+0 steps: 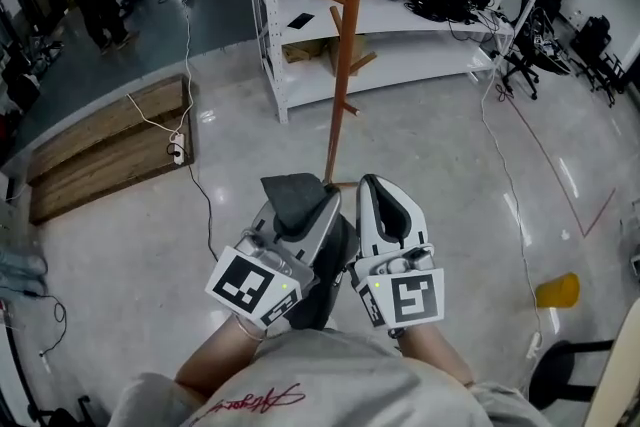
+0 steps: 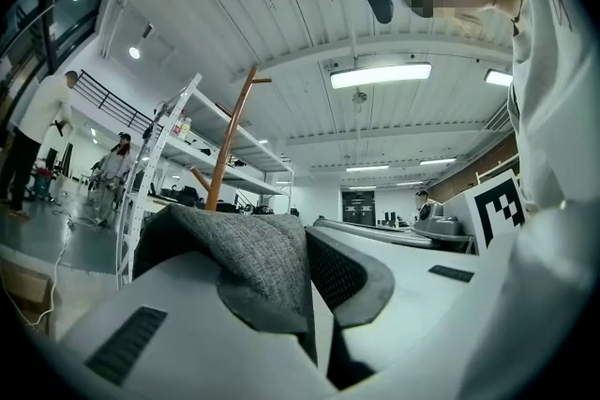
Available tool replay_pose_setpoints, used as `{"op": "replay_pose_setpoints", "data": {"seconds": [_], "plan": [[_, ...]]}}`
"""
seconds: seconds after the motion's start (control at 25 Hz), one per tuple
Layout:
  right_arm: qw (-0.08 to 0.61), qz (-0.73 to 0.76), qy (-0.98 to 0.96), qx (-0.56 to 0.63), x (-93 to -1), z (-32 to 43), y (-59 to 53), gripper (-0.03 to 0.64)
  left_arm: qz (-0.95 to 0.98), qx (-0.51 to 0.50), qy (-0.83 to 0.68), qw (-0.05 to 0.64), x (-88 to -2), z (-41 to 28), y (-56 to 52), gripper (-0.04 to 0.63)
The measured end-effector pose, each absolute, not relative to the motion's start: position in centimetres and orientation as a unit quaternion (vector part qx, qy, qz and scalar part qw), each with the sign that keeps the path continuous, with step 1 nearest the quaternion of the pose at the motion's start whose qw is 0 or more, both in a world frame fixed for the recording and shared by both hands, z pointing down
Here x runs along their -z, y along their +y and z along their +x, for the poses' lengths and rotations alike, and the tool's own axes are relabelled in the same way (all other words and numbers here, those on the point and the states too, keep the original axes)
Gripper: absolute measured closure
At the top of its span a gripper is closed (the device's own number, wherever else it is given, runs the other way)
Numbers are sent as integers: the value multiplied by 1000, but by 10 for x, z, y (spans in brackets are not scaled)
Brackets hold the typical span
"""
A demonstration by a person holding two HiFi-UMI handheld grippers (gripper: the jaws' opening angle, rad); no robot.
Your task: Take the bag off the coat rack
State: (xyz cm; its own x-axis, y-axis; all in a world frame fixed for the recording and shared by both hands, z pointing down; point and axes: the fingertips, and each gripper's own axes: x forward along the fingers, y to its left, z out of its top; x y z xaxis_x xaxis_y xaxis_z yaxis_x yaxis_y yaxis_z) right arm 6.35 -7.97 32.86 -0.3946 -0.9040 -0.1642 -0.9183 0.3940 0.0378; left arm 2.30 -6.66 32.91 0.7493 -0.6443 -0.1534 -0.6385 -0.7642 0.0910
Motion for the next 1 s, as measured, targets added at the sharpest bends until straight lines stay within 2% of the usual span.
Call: {"op": "replay_pose_setpoints", "data": {"seconds": [1.0], "plan": [[49, -542, 837, -58, -331, 35, -35, 600, 931, 88, -354, 10, -327, -2, -18, 565]]}}
